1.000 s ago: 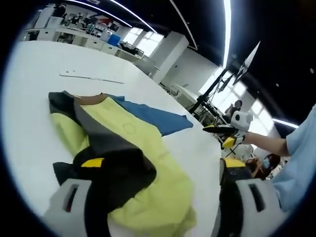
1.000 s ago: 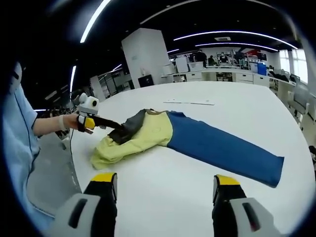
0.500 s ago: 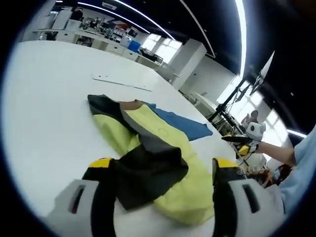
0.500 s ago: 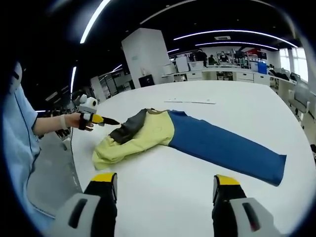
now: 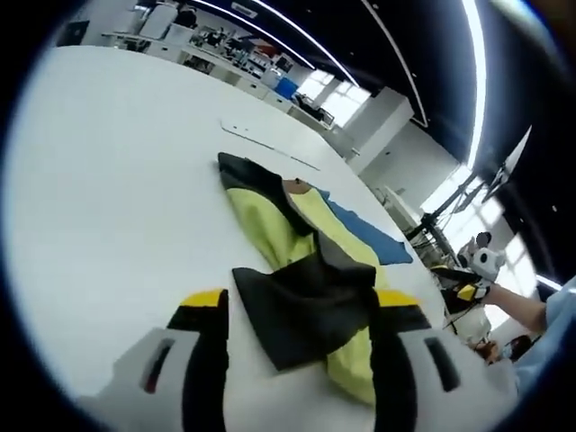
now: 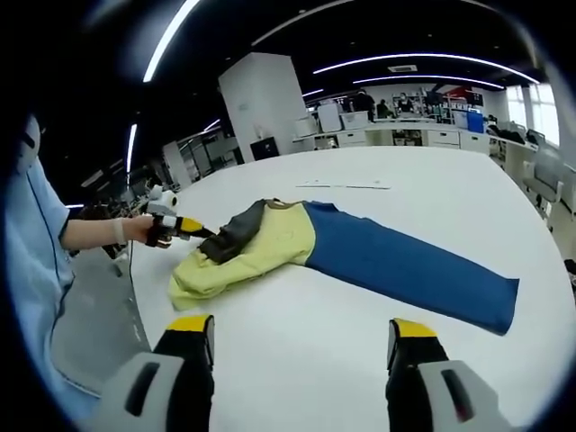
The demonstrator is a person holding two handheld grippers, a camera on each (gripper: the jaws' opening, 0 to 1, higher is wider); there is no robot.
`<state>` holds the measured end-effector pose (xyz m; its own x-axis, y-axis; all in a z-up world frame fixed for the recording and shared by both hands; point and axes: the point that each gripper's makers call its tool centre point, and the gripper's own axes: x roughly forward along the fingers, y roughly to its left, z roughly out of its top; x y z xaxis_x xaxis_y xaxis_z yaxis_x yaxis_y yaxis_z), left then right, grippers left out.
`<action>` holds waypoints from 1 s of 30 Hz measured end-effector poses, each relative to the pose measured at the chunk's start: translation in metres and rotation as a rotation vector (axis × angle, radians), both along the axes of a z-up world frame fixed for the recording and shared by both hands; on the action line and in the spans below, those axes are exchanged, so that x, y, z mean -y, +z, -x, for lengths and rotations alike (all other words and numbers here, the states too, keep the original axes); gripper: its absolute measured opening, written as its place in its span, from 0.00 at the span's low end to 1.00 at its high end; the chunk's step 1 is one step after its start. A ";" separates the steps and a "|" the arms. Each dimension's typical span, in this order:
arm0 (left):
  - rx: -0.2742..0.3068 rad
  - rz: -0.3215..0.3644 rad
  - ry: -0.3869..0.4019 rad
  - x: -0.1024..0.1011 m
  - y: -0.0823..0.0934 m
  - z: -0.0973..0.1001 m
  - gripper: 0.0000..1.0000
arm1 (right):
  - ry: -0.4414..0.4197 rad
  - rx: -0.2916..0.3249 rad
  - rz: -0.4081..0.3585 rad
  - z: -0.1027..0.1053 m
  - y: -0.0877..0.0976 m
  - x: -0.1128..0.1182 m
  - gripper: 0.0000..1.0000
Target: Fold the garment on the visible template until the final outline fits inside the template.
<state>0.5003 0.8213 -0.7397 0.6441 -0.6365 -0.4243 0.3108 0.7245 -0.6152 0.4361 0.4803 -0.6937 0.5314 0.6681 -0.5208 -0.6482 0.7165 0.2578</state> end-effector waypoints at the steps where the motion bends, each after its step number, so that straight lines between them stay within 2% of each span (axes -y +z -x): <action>1: -0.017 0.007 0.005 0.000 -0.001 0.001 0.55 | -0.002 -0.002 -0.001 0.000 0.000 0.000 0.78; 7: -0.039 0.028 0.043 -0.002 -0.005 -0.009 0.44 | -0.009 -0.007 -0.001 0.002 -0.002 0.002 0.78; 14: -0.052 -0.027 0.078 -0.009 -0.016 -0.010 0.23 | -0.014 -0.016 -0.008 0.007 -0.004 0.001 0.78; 17: -0.061 -0.010 0.102 -0.013 -0.019 -0.012 0.17 | -0.017 -0.018 -0.005 0.008 -0.005 0.002 0.78; 30: -0.066 -0.038 0.102 -0.017 -0.028 -0.014 0.00 | -0.023 -0.020 -0.008 0.008 -0.006 0.003 0.78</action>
<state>0.5145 0.8383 -0.7673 0.6747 -0.5517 -0.4903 0.1936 0.7733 -0.6037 0.4283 0.4776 -0.6993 0.5362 0.6599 -0.5263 -0.6261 0.7291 0.2763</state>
